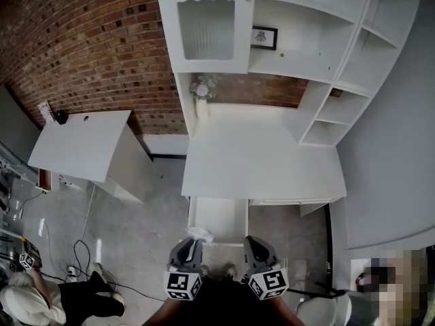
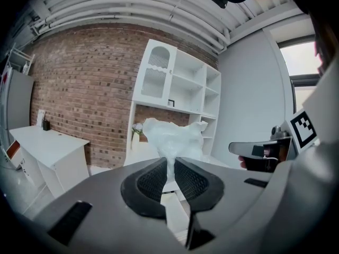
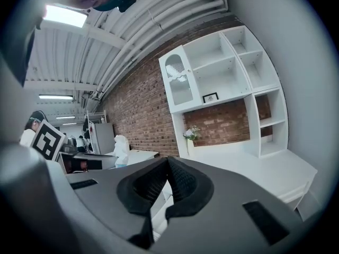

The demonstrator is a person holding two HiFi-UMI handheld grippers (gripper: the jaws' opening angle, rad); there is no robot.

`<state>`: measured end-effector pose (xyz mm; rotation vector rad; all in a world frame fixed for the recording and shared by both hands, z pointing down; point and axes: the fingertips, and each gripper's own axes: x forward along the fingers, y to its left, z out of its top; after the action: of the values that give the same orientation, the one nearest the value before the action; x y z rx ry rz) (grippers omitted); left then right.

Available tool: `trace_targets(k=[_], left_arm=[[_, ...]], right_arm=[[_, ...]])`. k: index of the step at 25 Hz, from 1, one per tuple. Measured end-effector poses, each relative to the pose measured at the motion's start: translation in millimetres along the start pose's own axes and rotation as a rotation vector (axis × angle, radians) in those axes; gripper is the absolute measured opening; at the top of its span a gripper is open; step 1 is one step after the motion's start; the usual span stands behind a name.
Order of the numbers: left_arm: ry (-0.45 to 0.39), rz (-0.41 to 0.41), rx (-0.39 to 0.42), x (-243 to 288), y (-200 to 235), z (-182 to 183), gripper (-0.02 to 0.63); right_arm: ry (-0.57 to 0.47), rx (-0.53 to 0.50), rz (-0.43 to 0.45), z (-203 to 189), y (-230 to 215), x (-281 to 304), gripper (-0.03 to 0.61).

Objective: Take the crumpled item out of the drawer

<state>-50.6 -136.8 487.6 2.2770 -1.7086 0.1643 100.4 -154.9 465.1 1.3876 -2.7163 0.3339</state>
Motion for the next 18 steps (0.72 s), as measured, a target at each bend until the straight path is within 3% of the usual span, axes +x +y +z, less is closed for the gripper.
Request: trace_targets(k=[18], left_arm=[[0.009,-0.033,-0.026,-15.6,21.0,-10.4,0.064]], right_arm=[[0.004,-0.031,-0.016,1.3,35.5,1.4,0.012]])
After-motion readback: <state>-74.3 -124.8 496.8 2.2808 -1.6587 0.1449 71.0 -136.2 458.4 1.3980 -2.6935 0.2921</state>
